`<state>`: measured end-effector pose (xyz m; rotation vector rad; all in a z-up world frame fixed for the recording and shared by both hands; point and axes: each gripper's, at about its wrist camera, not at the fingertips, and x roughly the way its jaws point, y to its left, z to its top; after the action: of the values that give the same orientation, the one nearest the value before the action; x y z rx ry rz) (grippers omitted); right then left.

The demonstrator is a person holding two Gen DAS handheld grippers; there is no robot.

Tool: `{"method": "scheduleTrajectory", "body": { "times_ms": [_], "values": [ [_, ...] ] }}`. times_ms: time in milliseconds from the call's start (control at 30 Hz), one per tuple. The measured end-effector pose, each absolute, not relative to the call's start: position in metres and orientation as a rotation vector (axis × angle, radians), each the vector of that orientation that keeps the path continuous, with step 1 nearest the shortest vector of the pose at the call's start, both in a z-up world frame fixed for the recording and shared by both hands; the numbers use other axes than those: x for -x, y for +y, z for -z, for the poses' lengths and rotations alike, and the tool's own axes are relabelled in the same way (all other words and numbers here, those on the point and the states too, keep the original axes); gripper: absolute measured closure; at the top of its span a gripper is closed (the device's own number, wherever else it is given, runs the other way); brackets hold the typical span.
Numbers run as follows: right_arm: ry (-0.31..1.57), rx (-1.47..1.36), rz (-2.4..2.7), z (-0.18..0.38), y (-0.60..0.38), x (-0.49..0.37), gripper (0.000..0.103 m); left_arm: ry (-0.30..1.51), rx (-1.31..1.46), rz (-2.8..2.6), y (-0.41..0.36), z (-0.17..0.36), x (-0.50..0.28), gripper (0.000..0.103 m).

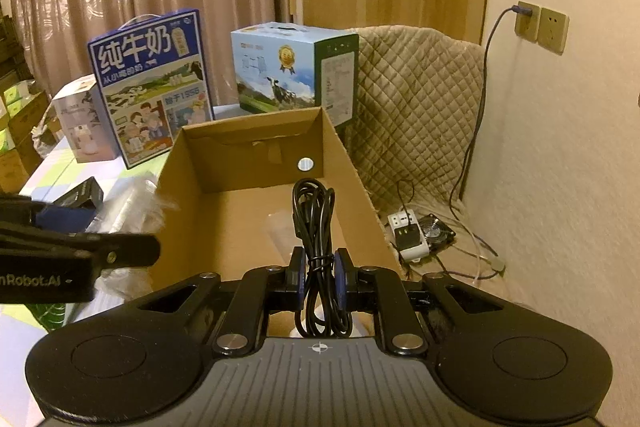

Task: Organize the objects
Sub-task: 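Open the left tool to drop the container while the right tool releases the cable into the box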

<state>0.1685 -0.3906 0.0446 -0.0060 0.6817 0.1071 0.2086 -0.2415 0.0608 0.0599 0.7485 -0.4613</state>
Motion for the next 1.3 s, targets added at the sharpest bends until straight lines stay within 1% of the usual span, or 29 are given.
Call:
{"method": "scheduleTrajectory", "body": {
  "times_ms": [167,400,600,633,667,700,767,967,1300],
  "values": [
    [0.689,-0.005,-0.107,-0.041,-0.395,-0.171,0.092,0.718,-0.051,0.44,-0.233,-0.069,-0.212,0.028],
    [0.692,-0.026,-0.129,-0.04,-0.39,-0.173,0.092,0.73,-0.025,0.376,-0.2,-0.067,-0.203,0.028],
    [0.658,-0.086,-0.172,-0.047,-0.386,-0.179,0.091,0.745,-0.017,0.343,-0.178,-0.061,-0.19,0.028],
    [0.65,-0.102,-0.184,-0.048,-0.386,-0.182,0.089,0.749,-0.016,0.339,-0.175,-0.06,-0.189,0.027],
    [0.643,-0.117,-0.184,-0.05,-0.386,-0.184,0.076,0.752,-0.015,0.334,-0.172,-0.059,-0.187,0.027],
    [0.635,-0.125,-0.176,-0.051,-0.387,-0.185,0.061,0.753,-0.013,0.329,-0.168,-0.058,-0.184,0.027],
    [0.609,-0.136,-0.174,-0.057,-0.388,-0.182,0.054,0.753,-0.011,0.316,-0.16,-0.057,-0.179,0.026],
    [0.611,-0.162,-0.161,-0.063,-0.384,-0.162,0.053,0.762,0.008,0.269,-0.13,-0.054,-0.161,0.025],
    [0.623,-0.185,-0.246,-0.069,-0.342,-0.105,0.053,0.769,0.036,0.176,-0.063,-0.055,-0.113,0.017]
  ]
}}
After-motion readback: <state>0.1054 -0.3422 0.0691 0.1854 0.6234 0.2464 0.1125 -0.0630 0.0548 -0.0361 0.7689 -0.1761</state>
